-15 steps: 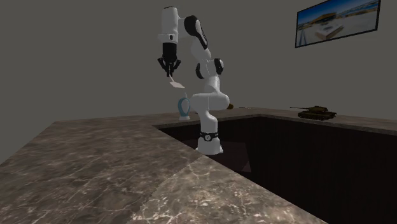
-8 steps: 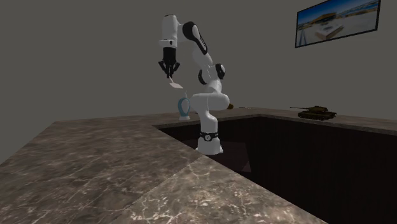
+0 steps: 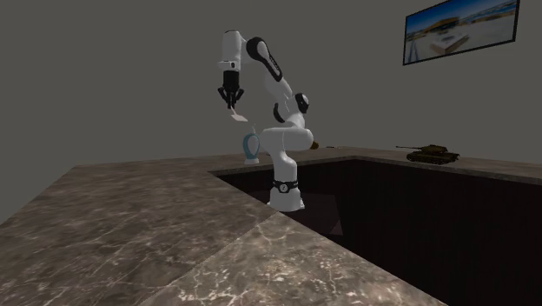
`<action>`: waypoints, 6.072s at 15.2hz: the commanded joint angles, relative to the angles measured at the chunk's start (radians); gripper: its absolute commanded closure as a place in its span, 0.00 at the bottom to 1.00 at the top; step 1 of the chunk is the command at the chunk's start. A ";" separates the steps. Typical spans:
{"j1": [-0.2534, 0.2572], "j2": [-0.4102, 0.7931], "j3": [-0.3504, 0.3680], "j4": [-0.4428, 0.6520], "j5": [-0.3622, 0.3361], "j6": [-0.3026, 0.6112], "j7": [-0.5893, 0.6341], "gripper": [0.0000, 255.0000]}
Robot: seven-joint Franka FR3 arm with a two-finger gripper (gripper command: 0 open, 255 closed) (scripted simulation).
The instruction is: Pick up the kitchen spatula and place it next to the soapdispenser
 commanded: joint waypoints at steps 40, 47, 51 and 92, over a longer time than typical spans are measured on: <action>-0.032 -0.192 -0.351 0.422 -0.701 -0.064 -0.805 1.00; -0.069 -0.264 -0.386 0.328 -0.730 -0.029 -0.788 1.00; -0.090 -0.303 -0.409 0.279 -0.750 -0.009 -0.781 1.00; -0.300 -0.443 -0.736 0.001 -0.905 0.266 -0.783 0.00</action>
